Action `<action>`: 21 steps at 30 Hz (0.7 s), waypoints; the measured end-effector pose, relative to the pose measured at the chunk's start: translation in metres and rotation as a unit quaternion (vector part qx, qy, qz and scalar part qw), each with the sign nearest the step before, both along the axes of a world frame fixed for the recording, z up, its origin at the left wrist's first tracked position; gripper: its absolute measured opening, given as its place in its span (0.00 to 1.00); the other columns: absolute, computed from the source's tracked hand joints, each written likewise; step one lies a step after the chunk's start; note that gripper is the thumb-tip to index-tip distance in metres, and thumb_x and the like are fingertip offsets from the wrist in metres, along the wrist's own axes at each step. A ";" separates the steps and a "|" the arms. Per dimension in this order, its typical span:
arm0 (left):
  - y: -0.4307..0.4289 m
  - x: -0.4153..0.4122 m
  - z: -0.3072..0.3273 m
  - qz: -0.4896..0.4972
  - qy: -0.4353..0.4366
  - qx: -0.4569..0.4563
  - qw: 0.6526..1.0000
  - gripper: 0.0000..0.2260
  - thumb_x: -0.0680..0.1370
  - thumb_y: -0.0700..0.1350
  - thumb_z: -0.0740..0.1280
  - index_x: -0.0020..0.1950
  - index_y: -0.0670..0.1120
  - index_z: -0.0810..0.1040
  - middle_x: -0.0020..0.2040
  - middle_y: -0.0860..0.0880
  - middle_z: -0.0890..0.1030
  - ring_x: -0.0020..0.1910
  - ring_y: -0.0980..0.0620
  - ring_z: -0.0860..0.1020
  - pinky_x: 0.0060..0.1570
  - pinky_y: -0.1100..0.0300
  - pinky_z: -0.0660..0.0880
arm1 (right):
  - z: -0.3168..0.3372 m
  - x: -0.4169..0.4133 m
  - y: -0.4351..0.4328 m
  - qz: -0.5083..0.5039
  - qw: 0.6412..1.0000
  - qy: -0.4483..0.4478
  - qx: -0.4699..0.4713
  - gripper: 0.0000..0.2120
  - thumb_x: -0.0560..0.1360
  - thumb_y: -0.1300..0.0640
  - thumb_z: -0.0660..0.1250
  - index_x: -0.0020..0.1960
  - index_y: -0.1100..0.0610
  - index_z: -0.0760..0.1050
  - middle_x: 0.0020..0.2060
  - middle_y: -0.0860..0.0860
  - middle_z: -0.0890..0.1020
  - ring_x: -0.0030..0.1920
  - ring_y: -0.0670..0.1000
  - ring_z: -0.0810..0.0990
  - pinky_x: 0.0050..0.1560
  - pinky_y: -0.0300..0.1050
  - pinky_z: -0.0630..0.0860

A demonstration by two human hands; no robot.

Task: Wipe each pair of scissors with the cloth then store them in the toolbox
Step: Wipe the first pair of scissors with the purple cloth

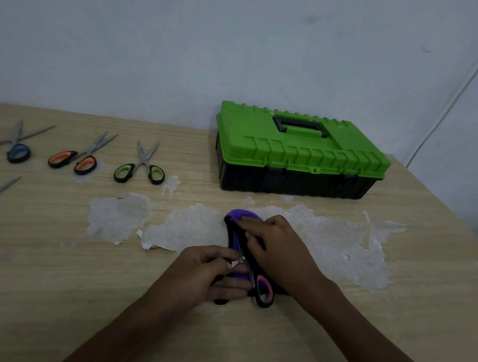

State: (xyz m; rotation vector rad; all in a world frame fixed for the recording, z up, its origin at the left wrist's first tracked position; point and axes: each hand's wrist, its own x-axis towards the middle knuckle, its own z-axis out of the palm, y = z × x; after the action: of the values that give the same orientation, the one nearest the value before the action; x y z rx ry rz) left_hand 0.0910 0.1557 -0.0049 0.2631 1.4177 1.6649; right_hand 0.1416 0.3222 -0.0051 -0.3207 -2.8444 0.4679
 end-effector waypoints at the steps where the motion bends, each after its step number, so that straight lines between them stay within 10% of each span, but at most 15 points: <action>1: 0.000 0.000 0.000 0.002 -0.007 0.002 1.000 0.10 0.81 0.32 0.58 0.57 0.37 0.78 0.49 0.39 0.85 0.47 0.40 0.86 0.46 0.50 0.84 | 0.000 0.005 -0.001 0.001 1.000 0.008 0.001 0.20 0.79 0.58 0.59 0.68 0.45 0.71 0.50 0.49 0.81 0.55 0.49 0.70 0.51 0.44 0.73; 17: -0.003 -0.006 -0.003 -0.001 -0.046 0.027 0.999 0.10 0.82 0.31 0.58 0.60 0.35 0.76 0.50 0.36 0.85 0.48 0.36 0.85 0.48 0.48 0.83 | 0.018 0.020 0.012 -0.028 0.999 -0.002 -0.034 0.17 0.78 0.57 0.61 0.64 0.45 0.76 0.34 0.46 0.73 0.36 0.49 0.77 0.35 0.34 0.68; 21: -0.002 -0.007 -0.006 -0.017 -0.027 0.023 0.999 0.11 0.82 0.32 0.58 0.61 0.35 0.76 0.52 0.37 0.85 0.49 0.37 0.85 0.48 0.49 0.83 | 0.011 0.055 -0.003 0.048 0.997 -0.047 -0.026 0.19 0.79 0.53 0.61 0.67 0.38 0.70 0.47 0.45 0.70 0.45 0.42 0.68 0.42 0.29 0.65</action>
State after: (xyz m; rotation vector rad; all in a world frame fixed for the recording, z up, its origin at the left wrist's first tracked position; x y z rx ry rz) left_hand 0.0842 0.1536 -0.0112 0.2658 1.3301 1.6657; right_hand 0.1967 0.3190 0.0060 -0.2231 -2.9525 0.5614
